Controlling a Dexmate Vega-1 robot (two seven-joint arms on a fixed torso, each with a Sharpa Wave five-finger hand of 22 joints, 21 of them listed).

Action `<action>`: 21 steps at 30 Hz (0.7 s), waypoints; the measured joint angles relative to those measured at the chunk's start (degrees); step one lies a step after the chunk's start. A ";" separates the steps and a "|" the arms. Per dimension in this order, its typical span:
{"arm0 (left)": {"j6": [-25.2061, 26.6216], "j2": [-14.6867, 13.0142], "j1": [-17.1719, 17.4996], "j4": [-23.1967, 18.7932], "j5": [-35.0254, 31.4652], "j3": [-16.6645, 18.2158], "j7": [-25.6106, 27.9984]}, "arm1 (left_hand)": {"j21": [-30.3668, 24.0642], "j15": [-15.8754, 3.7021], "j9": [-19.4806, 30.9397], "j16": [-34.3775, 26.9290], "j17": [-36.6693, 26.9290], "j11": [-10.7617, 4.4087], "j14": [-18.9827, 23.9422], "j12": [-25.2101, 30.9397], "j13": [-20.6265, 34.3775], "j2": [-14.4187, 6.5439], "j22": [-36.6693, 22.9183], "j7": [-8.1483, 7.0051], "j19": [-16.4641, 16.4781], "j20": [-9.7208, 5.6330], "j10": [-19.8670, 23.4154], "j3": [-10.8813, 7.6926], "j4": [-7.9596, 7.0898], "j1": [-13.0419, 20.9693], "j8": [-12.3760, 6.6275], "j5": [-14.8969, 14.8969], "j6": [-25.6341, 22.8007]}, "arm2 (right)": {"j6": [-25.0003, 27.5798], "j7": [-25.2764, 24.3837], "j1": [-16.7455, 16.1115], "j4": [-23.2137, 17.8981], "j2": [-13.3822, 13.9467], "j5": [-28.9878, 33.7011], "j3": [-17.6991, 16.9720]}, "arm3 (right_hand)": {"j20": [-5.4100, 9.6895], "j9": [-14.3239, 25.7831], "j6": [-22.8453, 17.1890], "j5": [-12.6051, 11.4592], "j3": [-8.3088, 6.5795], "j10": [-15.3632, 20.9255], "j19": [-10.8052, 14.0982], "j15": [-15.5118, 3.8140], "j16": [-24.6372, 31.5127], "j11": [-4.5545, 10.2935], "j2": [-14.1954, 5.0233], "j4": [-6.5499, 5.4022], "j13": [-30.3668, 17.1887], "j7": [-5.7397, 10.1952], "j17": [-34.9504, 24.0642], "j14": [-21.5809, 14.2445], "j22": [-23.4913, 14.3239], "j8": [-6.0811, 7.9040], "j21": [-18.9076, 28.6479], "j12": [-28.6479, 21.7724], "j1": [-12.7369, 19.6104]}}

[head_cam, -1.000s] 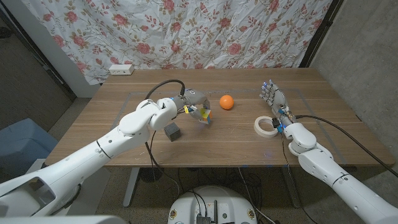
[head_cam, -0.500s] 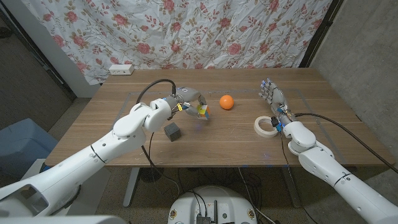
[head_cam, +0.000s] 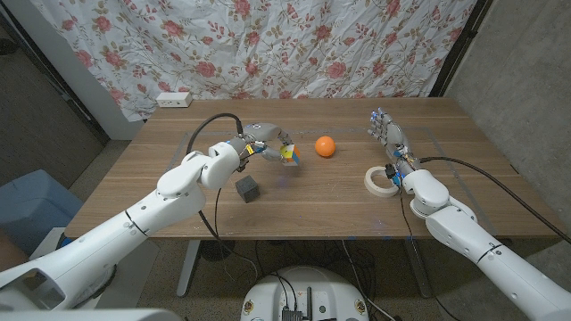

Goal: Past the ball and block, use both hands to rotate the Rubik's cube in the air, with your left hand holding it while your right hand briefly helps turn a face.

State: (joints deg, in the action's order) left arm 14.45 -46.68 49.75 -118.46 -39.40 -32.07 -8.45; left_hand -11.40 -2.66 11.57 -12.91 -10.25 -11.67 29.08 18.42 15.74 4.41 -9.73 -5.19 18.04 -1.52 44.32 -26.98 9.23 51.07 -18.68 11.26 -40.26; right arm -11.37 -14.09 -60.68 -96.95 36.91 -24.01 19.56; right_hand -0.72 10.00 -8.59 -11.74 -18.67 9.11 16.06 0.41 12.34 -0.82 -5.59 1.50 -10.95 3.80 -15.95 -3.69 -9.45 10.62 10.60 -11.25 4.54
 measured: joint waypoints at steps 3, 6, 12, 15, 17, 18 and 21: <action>-0.02 0.47 0.01 0.73 1.59 0.29 0.81 | 0.00 0.00 0.01 0.00 0.00 0.00 0.00 -0.01 0.07 0.00 0.00 0.10 0.00 0.00 0.00 0.18 0.15 0.00 0.01 0.00 -0.10 | 0.33 -0.25 0.23 -0.11 -0.04 0.62 0.18 | 0.00 0.00 0.00 0.00 -0.24 0.00 0.00 0.00 0.00 0.00 0.00 0.24 0.00 0.00 0.00 0.00 0.00 0.00 0.00 0.00 0.00; -0.22 0.79 -0.03 1.23 3.78 0.32 1.99 | 0.00 0.00 0.02 0.00 0.00 0.00 0.00 -0.01 0.14 0.00 0.00 0.29 0.22 0.22 0.00 0.18 0.15 0.00 0.05 0.00 -0.29 | 0.48 -0.44 0.50 -0.27 -0.14 1.06 0.41 | 0.00 0.00 -0.31 0.00 -0.24 0.00 0.00 0.00 0.00 0.00 0.00 0.24 0.00 -0.31 0.00 0.00 0.00 0.00 0.00 0.00 0.00; -0.39 1.63 -0.52 2.18 7.21 0.31 4.20 | 0.00 0.00 0.04 0.00 0.00 0.00 0.00 -0.03 0.14 -0.04 0.00 0.29 0.31 0.30 0.00 0.19 0.15 0.04 0.10 0.00 -0.29 | 0.71 -1.10 0.87 -0.56 -0.43 2.20 0.77 | 0.00 -0.01 -0.31 0.00 -0.24 0.00 0.00 0.00 0.00 0.00 0.00 0.24 0.00 -0.31 -0.01 0.00 0.00 0.00 0.00 0.00 0.00; -0.11 2.01 -0.53 2.28 8.67 0.20 5.39 | 0.00 -0.02 0.03 0.00 0.00 0.00 0.01 -0.09 0.33 -0.16 0.00 0.29 0.31 0.30 0.00 0.19 0.15 -0.01 0.11 -0.01 -0.29 | 0.84 -1.35 0.94 -0.77 -0.55 2.64 0.94 | 0.00 -0.01 -0.31 0.00 -0.24 0.00 0.00 0.01 0.00 0.00 0.00 0.24 0.00 -0.31 -0.01 0.01 0.00 0.00 0.00 0.00 0.00; 0.27 2.22 -0.54 2.28 9.54 0.12 6.23 | 0.00 -0.31 0.03 0.00 0.00 0.00 0.31 -0.12 0.35 -0.23 0.00 0.29 0.18 0.43 0.00 0.38 -0.04 -0.09 0.12 -0.01 -0.29 | 0.96 -1.44 0.95 -1.06 -0.55 2.85 1.00 | 0.00 -0.01 -0.31 0.00 -0.24 0.00 0.00 0.21 0.00 0.00 0.00 0.24 0.00 -0.31 -0.01 0.21 0.00 0.00 0.00 0.00 0.00; 0.45 2.43 -0.54 2.28 9.80 0.01 6.52 | 0.00 -0.31 0.03 0.00 0.00 0.00 0.31 -0.12 0.36 -0.30 0.00 0.29 0.08 0.52 0.00 0.38 -0.03 -0.15 0.12 -0.02 -0.29 | 1.06 -1.48 0.95 -1.15 -0.54 2.96 1.01 | 0.00 -0.01 -0.31 0.00 -0.24 0.00 0.00 0.21 0.00 0.00 0.00 0.24 0.00 -0.31 -0.01 0.21 0.00 0.00 0.00 0.00 0.00; 1.35 2.86 -0.44 2.12 10.89 -0.24 7.89 | 0.00 -0.31 0.03 0.00 0.00 0.00 0.31 -0.25 0.37 -0.46 0.00 0.29 -0.01 0.61 0.00 0.38 -0.03 -0.31 0.25 -0.02 -0.28 | 1.17 -1.49 0.87 -1.61 -0.28 3.10 1.02 | 0.00 -0.01 -0.31 0.00 -0.24 0.00 0.00 0.21 0.00 0.00 0.00 0.24 0.00 -0.31 -0.01 0.21 0.00 0.00 0.00 0.00 0.00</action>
State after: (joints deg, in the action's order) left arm 15.81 -43.82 49.31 -116.34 -28.51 -32.31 -0.55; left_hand -11.40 -2.96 11.60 -12.91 -10.25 -11.68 29.39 18.18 16.11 3.95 -9.72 -4.91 18.03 -0.91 44.32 -26.60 9.20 50.75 -18.42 11.24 -40.54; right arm -10.20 -15.58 -59.81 -98.56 36.63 -20.91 20.57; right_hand -0.71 9.99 -8.90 -11.74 -18.91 9.11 16.06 0.63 12.34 -0.82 -5.59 1.75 -10.95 3.49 -15.97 -3.47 -9.45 10.62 10.60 -11.24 4.54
